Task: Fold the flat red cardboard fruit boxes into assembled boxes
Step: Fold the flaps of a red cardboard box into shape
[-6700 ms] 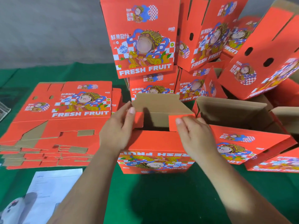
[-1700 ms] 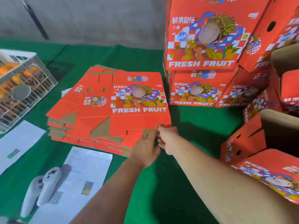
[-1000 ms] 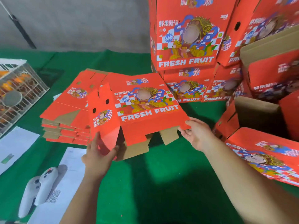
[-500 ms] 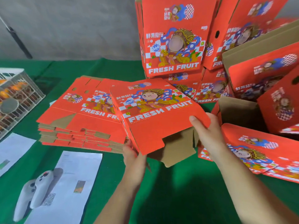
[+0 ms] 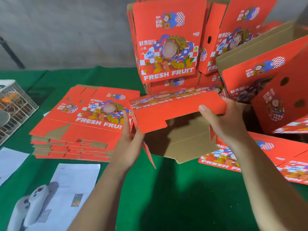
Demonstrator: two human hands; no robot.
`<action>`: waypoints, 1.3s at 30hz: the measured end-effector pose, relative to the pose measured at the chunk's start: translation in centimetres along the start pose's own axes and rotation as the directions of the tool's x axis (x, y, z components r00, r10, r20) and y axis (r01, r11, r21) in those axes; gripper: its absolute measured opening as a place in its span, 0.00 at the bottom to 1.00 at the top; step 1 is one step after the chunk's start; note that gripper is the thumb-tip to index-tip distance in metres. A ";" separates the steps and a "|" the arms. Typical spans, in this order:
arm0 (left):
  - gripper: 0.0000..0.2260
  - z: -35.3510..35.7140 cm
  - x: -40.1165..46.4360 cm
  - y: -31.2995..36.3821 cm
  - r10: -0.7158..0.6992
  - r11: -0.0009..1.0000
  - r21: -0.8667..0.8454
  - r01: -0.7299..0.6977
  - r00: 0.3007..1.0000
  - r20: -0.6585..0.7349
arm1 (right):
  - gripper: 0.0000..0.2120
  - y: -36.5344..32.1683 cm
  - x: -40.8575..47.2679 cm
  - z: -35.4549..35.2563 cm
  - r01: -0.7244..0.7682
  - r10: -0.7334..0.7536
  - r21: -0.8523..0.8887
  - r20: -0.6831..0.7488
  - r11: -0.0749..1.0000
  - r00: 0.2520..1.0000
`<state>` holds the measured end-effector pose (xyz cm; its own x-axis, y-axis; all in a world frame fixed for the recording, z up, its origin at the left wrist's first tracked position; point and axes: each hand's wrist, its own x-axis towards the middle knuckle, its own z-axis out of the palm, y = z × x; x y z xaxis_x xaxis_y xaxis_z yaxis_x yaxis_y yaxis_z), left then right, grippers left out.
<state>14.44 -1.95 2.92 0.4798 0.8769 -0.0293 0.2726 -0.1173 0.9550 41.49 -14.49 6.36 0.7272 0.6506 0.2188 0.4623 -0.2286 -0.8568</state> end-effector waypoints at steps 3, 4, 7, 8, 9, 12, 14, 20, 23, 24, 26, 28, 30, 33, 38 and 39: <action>0.33 -0.5 1.3 -0.7 0.006 0.991 0.134 0.000 0.999 -0.045 | 0.25 0.0 0.0 0.0 -0.030 0.037 -0.055 0.124 0.998 0.992; 0.33 -0.2 1.7 -1.0 -0.002 0.983 0.182 0.016 0.997 -0.077 | 0.26 0.2 0.1 0.2 -0.050 0.060 -0.084 0.124 0.995 0.991; 0.34 0.6 2.1 -1.7 0.018 0.953 0.304 0.014 0.995 -0.102 | 0.14 1.0 0.5 0.6 -0.065 0.073 -0.173 0.041 0.983 0.996; 0.29 0.6 2.3 -2.0 0.040 0.952 0.306 -0.012 0.996 -0.085 | 0.12 1.2 0.6 0.6 -0.071 0.078 -0.185 0.030 0.980 0.997; 0.23 0.3 2.6 -2.1 0.064 0.956 0.290 -0.045 0.996 -0.058 | 0.11 1.3 0.8 0.6 -0.079 0.087 -0.178 0.040 0.981 0.995; 0.08 -0.4 3.2 -2.5 0.167 0.941 0.299 -0.156 0.986 -0.013 | 0.15 1.5 1.6 0.5 -0.101 0.112 -0.083 0.144 0.991 0.983; 0.14 0.2 3.4 -2.4 0.250 0.898 0.381 -0.222 0.968 -0.024 | 0.22 1.2 2.1 0.8 -0.103 0.102 -0.008 0.207 0.995 0.973; 0.27 2.5 3.9 -0.5 0.208 0.974 0.159 -0.159 0.908 -0.364 | 0.23 -0.7 1.9 1.8 0.102 -0.083 -0.100 0.177 0.990 0.981; 0.24 3.5 3.7 -0.4 0.197 0.980 0.064 -0.188 0.883 -0.426 | 0.22 -2.1 0.8 2.6 0.110 -0.110 -0.006 -0.025 0.994 0.994; 0.22 3.8 3.7 -0.5 0.189 0.980 0.034 -0.196 0.866 -0.462 | 0.23 -2.5 0.0 3.0 0.089 -0.083 0.068 -0.096 0.994 0.992; 0.16 4.3 3.8 -0.6 0.143 0.981 -0.032 -0.191 0.829 -0.541 | 0.29 -2.8 -2.4 4.4 0.065 -0.040 0.155 -0.158 0.986 0.987; 0.11 5.0 4.1 -0.7 0.077 0.983 -0.089 -0.158 0.809 -0.583 | 0.37 -2.4 -5.7 6.3 0.059 -0.043 0.241 -0.074 0.969 0.996; 0.05 5.9 4.0 -0.6 0.060 0.975 -0.145 -0.167 0.831 -0.553 | 0.43 -1.6 -8.8 8.3 0.088 -0.096 0.230 0.025 0.969 0.995; 0.15 7.2 3.0 0.0 0.074 0.966 -0.179 -0.188 0.862 -0.502 | 0.45 -0.4 -9.9 9.8 0.100 -0.097 0.018 -0.113 0.995 0.989; 0.32 10.3 -0.5 1.0 0.146 0.957 -0.194 -0.218 0.933 -0.329 | 0.55 0.0 -6.0 8.4 -0.170 0.197 0.162 -0.170 0.972 0.966; 0.33 11.1 -1.5 1.4 0.178 0.953 -0.189 -0.238 0.941 -0.289 | 0.56 0.3 -5.3 8.1 -0.169 0.198 0.193 -0.138 0.966 0.970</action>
<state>23.34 -8.61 1.02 0.2589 0.9386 0.2280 -0.0119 -0.2329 0.9724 33.66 -12.11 1.10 0.8672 0.4862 0.1074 0.2255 -0.1913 -0.9553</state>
